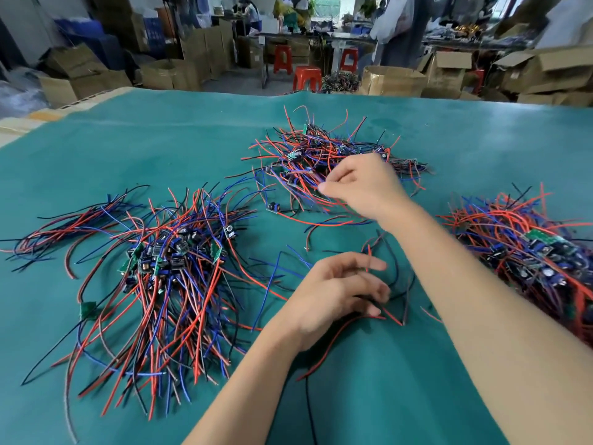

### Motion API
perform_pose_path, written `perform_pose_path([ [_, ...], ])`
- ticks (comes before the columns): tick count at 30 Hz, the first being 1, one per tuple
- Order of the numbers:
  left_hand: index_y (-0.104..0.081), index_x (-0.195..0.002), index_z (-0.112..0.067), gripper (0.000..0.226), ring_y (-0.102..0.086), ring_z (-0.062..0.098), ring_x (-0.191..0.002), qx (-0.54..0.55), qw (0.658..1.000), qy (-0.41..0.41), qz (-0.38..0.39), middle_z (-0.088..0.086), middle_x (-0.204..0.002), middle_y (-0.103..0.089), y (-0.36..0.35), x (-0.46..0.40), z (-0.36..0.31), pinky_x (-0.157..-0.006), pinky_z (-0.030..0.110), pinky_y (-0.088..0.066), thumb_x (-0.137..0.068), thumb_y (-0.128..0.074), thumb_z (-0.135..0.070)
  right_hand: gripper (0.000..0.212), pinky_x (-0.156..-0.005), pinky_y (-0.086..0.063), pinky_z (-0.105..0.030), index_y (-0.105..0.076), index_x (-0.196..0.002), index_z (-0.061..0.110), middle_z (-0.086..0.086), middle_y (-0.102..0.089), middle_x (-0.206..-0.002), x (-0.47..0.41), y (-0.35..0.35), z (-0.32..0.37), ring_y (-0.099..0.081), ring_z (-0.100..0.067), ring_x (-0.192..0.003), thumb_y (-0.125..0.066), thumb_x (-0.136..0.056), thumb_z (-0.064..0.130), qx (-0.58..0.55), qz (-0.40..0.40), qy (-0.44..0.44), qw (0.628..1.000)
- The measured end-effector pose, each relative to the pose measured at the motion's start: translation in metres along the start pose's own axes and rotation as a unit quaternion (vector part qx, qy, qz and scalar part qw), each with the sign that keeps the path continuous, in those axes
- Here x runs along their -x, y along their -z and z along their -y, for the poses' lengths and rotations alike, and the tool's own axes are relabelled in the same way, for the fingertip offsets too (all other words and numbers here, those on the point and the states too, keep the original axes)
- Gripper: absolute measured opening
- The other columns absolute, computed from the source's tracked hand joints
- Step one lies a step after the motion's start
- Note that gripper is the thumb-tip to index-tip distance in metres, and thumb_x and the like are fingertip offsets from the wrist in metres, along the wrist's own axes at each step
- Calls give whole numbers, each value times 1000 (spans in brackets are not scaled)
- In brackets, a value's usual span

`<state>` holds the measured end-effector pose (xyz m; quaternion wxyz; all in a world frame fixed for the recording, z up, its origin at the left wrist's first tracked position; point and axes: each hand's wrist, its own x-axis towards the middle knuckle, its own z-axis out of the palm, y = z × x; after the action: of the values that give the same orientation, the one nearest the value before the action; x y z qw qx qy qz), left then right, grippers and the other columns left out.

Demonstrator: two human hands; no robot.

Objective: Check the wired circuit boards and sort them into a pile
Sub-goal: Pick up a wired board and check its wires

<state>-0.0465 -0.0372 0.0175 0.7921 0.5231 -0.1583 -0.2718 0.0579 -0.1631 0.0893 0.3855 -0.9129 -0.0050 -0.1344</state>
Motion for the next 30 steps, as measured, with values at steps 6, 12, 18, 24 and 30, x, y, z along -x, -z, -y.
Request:
perform_pose_path([
  [6, -55, -128, 0, 31, -66, 30, -94, 52, 999, 3, -13, 25, -112, -67, -1, -1, -2, -71, 30, -57, -97, -55, -3, 25, -60, -50, -18, -70, -77, 20, 6, -71, -69, 101, 43, -13, -60, -5, -62, -90, -63, 27, -167, -48, 26, 984],
  [12, -63, -110, 9, 32, -65, 27, -96, -9, 1000, -7, 25, 18, -103, -69, 1, -1, 2, -79, 31, -56, -88, -63, -14, 31, -51, -48, -24, -72, -96, 17, -1, -70, -72, 134, 13, -31, -64, -15, -60, -90, -71, 12, -301, -90, -109, 943],
  [18, -64, -96, 5, 17, -62, 22, -78, -42, 998, -28, 31, 11, -88, -68, 2, -1, 4, -68, 25, -50, -95, -62, -12, 26, -40, -39, -25, -74, -94, 15, -1, -72, -76, 138, 7, -36, -47, -14, -42, -88, -73, 20, -375, -66, -115, 917],
  [24, -68, -93, -7, 20, -48, 10, -64, 15, 999, -43, 14, 1, -74, -58, 5, 0, 0, -60, 19, -40, -96, -57, -23, 9, -50, -40, -19, -73, -82, 14, 1, -73, -70, 134, 11, -42, -50, -2, -46, -73, -91, 18, -311, -93, -78, 943],
  [30, -74, -91, -9, 28, -37, 13, -61, 67, 996, -23, 46, -4, -58, -42, 5, -1, -4, -59, 21, -39, -94, -52, -25, 29, -45, -32, -11, -78, -86, 18, 6, -61, -62, 135, 14, -40, -44, -9, -51, -68, -88, 45, -342, -18, -61, 938],
])
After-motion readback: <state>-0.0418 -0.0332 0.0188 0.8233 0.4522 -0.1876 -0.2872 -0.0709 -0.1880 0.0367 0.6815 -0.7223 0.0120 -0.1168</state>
